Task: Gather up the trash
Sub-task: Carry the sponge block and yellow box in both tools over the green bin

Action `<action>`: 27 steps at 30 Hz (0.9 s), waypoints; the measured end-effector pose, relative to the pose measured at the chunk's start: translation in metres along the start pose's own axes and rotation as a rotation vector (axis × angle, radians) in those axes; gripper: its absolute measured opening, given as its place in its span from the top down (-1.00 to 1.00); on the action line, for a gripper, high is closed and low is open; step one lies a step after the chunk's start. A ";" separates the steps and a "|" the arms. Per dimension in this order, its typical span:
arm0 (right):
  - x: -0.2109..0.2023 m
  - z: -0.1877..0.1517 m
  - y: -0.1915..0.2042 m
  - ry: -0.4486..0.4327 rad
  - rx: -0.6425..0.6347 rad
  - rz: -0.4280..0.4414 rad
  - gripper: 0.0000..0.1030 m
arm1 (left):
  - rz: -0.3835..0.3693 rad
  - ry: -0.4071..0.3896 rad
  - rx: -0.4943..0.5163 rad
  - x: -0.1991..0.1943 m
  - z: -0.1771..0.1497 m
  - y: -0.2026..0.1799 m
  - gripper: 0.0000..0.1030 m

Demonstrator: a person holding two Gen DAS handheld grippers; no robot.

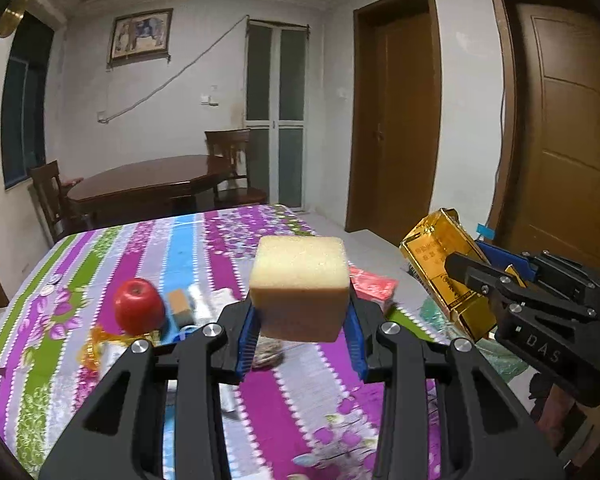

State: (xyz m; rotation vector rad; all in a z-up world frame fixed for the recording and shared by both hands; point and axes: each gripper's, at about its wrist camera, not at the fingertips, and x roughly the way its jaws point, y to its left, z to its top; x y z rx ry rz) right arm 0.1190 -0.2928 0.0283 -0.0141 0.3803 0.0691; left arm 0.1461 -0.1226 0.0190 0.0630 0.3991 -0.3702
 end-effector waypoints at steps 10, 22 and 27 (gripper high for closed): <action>-0.008 0.003 -0.085 0.023 0.039 -0.092 0.40 | -0.088 0.031 0.043 0.038 0.011 -0.055 0.32; -0.007 -0.011 -0.206 0.103 0.100 -0.214 0.40 | -0.241 0.095 0.111 0.093 0.017 -0.139 0.32; 0.012 -0.027 -0.266 0.201 0.153 -0.249 0.39 | -0.319 0.155 0.137 0.122 0.018 -0.179 0.32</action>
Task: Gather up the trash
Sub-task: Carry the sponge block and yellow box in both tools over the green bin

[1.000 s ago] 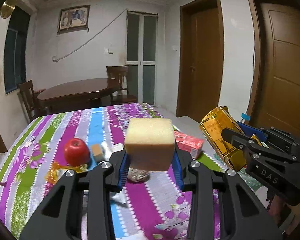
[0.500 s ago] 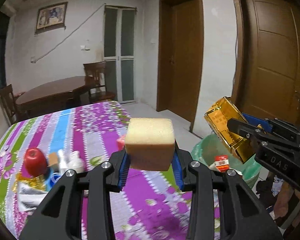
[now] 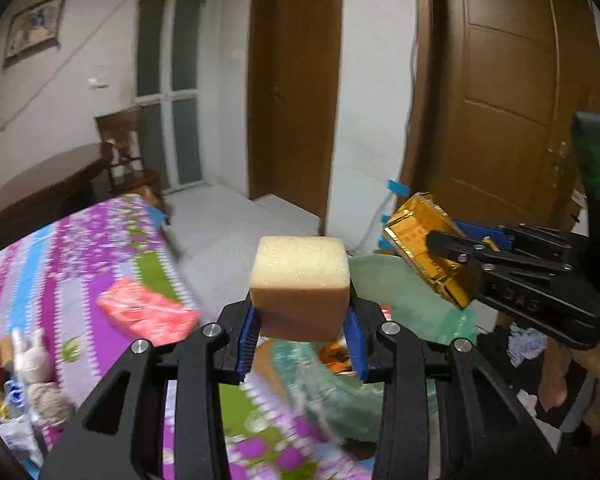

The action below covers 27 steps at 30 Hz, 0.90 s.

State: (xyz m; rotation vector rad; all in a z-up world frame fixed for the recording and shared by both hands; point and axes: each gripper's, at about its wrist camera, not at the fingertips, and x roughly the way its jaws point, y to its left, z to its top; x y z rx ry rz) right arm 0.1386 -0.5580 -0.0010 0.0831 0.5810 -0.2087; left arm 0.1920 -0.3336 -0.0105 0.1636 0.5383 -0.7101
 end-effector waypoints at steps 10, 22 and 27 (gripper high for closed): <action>0.082 -0.033 -0.054 0.191 0.068 -0.029 0.39 | -0.064 0.144 0.028 0.078 -0.002 -0.034 0.32; 0.104 -0.046 -0.057 0.218 0.085 -0.039 0.39 | -0.054 0.215 0.007 0.112 -0.016 -0.027 0.32; 0.104 -0.046 -0.054 0.217 0.087 -0.034 0.38 | -0.049 0.211 0.014 0.112 -0.013 -0.031 0.32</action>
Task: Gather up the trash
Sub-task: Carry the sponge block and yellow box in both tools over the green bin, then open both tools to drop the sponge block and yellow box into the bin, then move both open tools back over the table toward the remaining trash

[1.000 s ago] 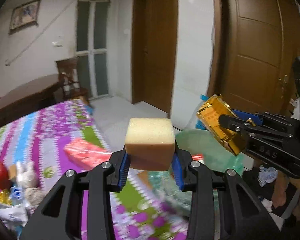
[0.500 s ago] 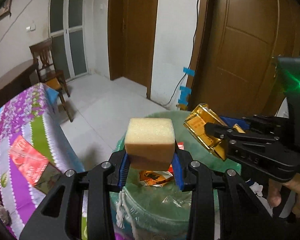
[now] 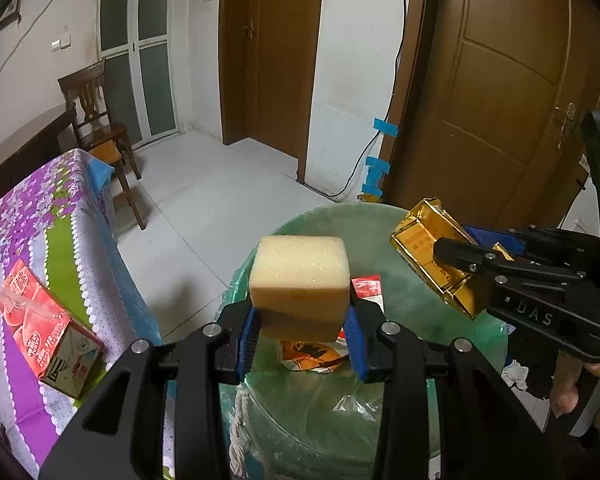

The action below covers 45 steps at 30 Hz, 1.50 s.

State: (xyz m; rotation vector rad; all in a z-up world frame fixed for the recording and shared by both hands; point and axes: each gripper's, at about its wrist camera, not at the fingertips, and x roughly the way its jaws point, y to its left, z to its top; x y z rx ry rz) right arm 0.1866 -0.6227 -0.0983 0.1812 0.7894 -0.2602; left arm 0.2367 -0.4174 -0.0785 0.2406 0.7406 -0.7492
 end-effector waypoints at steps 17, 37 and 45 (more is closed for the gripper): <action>-0.001 -0.002 -0.001 -0.003 0.004 -0.004 0.37 | 0.006 0.001 -0.002 -0.001 0.005 -0.002 0.31; -0.020 -0.005 -0.004 -0.048 0.044 0.014 -0.07 | 0.039 0.009 -0.014 0.001 0.004 0.002 -0.20; -0.043 -0.009 0.000 -0.084 0.046 0.020 -0.07 | 0.033 -0.004 -0.008 -0.016 0.000 0.003 -0.20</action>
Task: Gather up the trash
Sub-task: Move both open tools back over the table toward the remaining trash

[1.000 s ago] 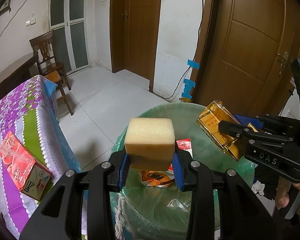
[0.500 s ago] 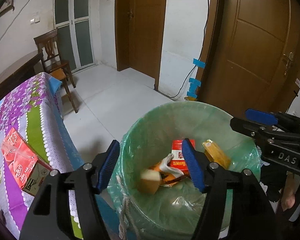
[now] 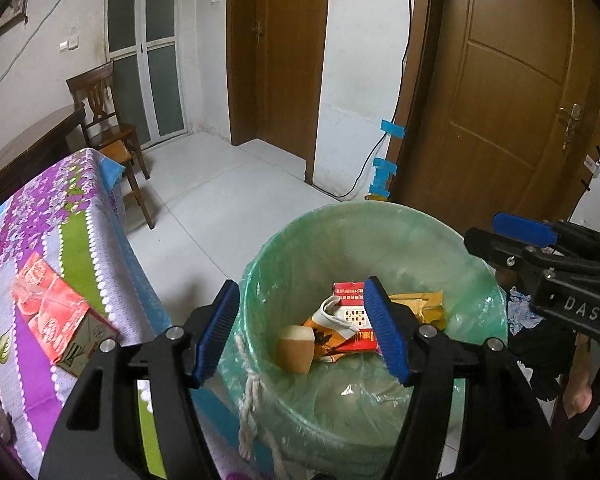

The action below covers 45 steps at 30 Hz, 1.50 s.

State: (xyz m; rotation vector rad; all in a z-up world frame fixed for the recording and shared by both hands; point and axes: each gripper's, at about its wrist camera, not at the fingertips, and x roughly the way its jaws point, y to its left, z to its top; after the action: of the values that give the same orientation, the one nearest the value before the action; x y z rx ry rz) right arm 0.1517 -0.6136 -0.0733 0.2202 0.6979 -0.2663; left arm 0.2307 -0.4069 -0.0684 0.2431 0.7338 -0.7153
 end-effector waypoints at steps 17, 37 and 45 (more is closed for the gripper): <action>-0.066 -0.034 0.103 -0.084 -0.131 0.221 -0.22 | 0.100 -0.046 -0.040 -0.115 -0.068 0.086 -0.30; -0.023 -0.066 0.347 0.118 -0.418 0.574 -0.27 | 0.364 0.006 -0.118 -0.247 -0.176 0.262 -0.30; 0.011 -0.053 0.421 0.216 -0.498 0.609 -0.27 | 0.121 0.164 0.202 -0.225 -0.151 0.272 -0.30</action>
State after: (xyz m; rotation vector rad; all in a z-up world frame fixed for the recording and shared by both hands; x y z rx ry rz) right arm 0.2594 -0.2034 -0.0738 -0.0234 0.8537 0.5180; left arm 0.2166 -0.0252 -0.0349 0.5311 0.7957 -0.6590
